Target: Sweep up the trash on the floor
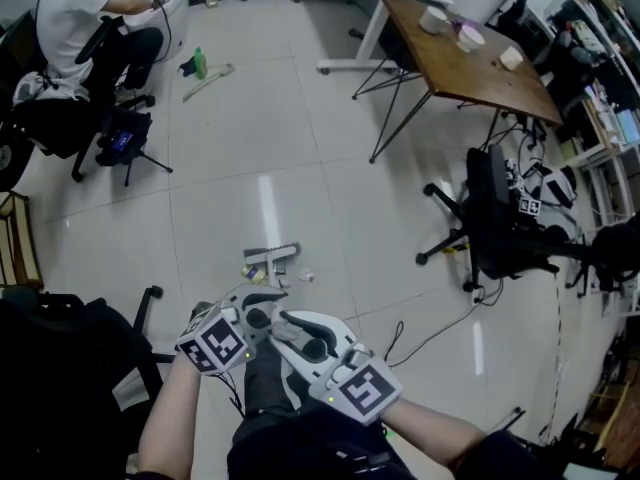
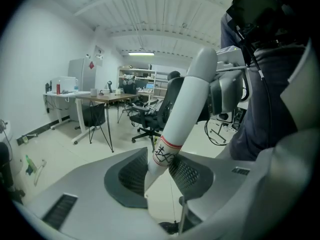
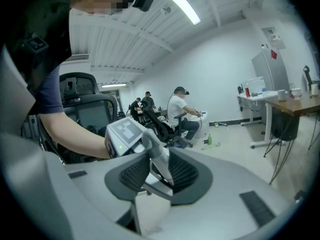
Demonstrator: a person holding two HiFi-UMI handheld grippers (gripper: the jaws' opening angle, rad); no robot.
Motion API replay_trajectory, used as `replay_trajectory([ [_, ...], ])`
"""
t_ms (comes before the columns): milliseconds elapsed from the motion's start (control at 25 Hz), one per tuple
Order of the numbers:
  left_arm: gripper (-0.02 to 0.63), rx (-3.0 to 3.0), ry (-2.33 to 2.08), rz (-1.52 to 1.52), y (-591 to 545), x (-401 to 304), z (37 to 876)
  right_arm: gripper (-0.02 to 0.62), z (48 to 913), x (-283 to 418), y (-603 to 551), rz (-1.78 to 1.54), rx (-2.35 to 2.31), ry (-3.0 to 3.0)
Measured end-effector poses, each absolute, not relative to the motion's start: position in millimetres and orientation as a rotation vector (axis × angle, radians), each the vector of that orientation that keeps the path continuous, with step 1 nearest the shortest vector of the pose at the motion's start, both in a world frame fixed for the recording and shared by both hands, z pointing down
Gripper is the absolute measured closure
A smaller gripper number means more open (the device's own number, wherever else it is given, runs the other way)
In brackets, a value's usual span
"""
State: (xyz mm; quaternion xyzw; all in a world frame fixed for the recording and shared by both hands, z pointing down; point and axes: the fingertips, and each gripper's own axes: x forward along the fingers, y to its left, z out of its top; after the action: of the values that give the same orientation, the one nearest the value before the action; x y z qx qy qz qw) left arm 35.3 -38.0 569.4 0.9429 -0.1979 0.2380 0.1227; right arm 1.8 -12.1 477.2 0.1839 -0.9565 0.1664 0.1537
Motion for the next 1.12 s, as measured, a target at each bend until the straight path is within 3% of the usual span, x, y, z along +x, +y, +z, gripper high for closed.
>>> replay_trajectory([
  [280, 0.512, 2.831, -0.759, 0.749, -100, 11, 557, 0.463, 466, -25, -75, 0.354, 0.411, -2.786],
  [640, 0.517, 2.843, -0.931, 0.603, -179, -34, 533, 0.486, 443, -73, -157, 0.138, 0.418, -2.772],
  [1120, 0.517, 2.846, -1.175, 0.452, -215, -88, 442, 0.492, 354, -126, -187, 0.048, 0.177, -2.885],
])
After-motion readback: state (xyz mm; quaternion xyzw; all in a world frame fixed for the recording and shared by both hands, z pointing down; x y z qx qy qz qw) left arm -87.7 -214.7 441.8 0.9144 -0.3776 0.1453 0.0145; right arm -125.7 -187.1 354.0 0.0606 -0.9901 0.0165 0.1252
